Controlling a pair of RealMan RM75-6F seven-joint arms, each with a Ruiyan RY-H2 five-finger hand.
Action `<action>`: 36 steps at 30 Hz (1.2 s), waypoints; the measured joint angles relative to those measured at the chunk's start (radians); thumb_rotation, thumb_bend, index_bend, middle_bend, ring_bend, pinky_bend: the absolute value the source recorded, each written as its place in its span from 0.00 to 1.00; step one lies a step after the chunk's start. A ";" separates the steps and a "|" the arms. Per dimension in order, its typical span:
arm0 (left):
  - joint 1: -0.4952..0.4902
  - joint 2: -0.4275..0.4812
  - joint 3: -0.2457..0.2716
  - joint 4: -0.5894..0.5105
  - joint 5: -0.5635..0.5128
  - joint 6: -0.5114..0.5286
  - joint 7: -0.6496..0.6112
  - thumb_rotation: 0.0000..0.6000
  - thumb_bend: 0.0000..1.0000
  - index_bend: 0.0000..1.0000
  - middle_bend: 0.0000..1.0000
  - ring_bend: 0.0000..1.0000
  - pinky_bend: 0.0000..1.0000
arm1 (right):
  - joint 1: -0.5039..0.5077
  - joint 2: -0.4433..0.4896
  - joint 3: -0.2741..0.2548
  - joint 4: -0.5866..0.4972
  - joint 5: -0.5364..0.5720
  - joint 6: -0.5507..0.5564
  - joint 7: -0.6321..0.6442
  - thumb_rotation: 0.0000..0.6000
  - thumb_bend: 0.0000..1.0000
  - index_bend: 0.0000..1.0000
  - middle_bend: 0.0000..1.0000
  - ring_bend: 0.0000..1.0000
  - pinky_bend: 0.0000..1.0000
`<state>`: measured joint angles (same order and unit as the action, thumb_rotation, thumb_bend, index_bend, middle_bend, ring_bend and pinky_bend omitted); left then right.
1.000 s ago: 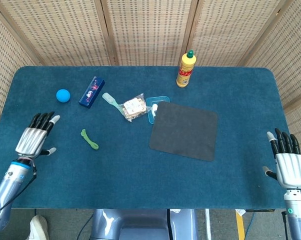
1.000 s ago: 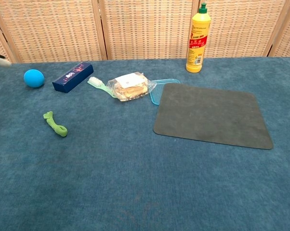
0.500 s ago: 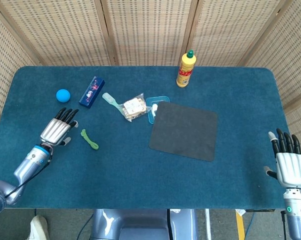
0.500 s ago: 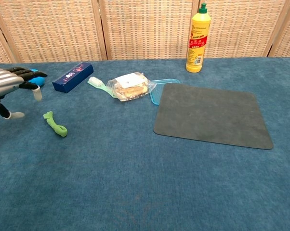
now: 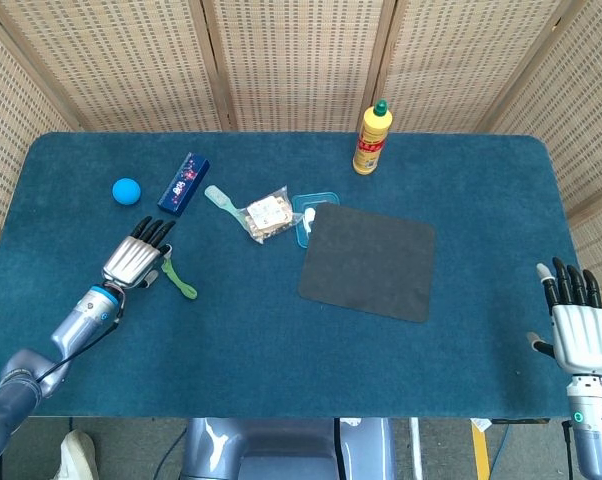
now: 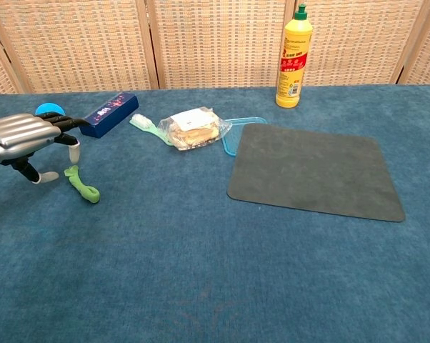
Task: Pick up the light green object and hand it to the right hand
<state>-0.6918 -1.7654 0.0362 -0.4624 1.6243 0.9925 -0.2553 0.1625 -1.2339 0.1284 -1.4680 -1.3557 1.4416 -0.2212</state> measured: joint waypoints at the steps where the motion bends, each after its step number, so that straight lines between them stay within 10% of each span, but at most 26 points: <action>1: -0.001 -0.005 0.000 0.007 -0.002 -0.003 -0.002 1.00 0.37 0.43 0.00 0.00 0.00 | 0.000 0.000 0.001 0.000 0.000 -0.001 0.001 1.00 0.00 0.00 0.00 0.00 0.00; 36: -0.011 -0.055 0.004 0.051 -0.036 -0.022 -0.040 1.00 0.52 0.69 0.00 0.00 0.00 | 0.000 0.006 0.004 -0.006 0.002 -0.025 0.021 1.00 0.00 0.00 0.00 0.00 0.00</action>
<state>-0.7023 -1.8207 0.0406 -0.4112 1.5880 0.9708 -0.2949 0.1624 -1.2274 0.1320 -1.4738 -1.3538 1.4169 -0.2006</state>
